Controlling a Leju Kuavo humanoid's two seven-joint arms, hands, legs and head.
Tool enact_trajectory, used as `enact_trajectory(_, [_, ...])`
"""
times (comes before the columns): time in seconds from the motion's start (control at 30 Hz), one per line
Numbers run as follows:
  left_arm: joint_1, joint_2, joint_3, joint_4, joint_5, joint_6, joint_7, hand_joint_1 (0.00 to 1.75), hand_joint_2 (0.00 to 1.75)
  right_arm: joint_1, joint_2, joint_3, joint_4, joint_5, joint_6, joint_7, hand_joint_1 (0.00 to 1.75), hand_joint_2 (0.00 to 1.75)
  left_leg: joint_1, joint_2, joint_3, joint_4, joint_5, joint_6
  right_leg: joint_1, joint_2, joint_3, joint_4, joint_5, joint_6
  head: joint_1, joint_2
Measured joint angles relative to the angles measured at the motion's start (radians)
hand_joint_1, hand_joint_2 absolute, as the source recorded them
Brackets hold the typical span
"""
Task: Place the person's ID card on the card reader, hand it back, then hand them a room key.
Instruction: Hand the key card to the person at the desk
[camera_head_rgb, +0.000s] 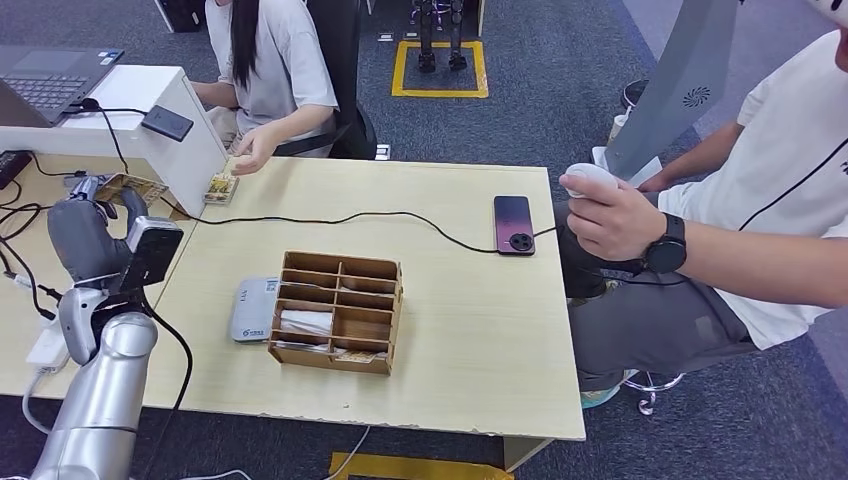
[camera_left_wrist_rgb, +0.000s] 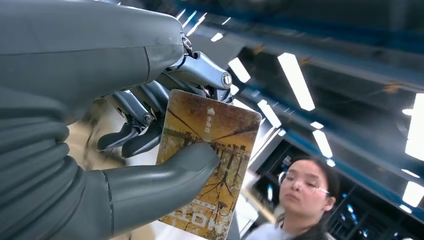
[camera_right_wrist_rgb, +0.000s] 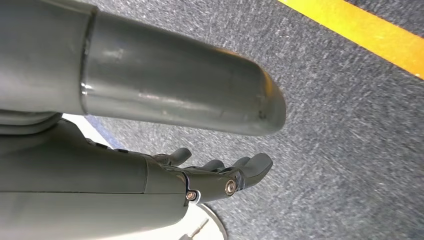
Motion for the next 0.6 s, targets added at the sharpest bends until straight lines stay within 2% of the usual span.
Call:
enact_trajectory(0.27, [-0.037,0.013,-0.039,0.066,-0.124,0.026,-0.005,1.75,1.75,-0.005,0.000,0.029,0.000,0.000,0.015,0.009,0.00,0.00,0.000,0.000,0.000,0.000,0.000,0.000,0.000,0.000,0.000,0.000,0.000,0.000,0.000,0.000])
enact_trajectory(0.6, [-0.081,-0.001,-0.077,0.122,-0.133,0.038,0.005,1.75,1.75,-0.006,-0.001,0.044,0.000,-0.001,0.016,0.011,0.00,0.00,0.000,0.000,0.000,0.000,0.000,0.000,0.000,0.000,0.000,0.000,0.000,0.000,0.000,0.000])
